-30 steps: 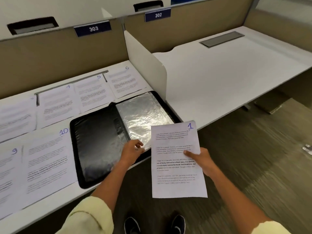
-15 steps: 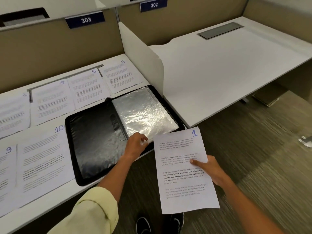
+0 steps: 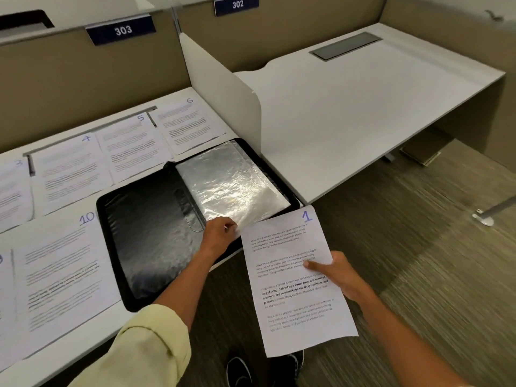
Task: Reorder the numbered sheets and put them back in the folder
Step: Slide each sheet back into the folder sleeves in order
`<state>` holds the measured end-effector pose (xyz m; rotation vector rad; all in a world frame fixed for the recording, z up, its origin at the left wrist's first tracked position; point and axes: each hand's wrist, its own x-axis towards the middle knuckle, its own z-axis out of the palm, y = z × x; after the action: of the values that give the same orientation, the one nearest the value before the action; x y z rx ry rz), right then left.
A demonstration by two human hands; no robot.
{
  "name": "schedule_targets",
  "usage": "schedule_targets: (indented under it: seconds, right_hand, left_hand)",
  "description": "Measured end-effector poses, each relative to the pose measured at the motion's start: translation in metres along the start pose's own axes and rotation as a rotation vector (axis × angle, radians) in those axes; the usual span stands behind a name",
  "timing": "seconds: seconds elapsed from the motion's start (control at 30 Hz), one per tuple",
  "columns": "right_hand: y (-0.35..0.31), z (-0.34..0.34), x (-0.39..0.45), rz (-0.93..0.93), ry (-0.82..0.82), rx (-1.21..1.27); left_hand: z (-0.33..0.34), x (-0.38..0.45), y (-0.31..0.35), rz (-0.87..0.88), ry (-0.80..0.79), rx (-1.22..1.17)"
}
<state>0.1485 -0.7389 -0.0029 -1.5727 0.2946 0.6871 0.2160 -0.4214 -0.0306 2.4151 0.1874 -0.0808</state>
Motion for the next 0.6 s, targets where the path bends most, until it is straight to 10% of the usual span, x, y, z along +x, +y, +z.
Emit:
schedule_targets:
  seconds: [0.6]
  right_hand:
    - [-0.0063,0.0027,-0.0096,-0.002,0.034,-0.063]
  left_hand:
    - [0.0024,0.0044,-0.0059,-0.027,0.027,-0.031]
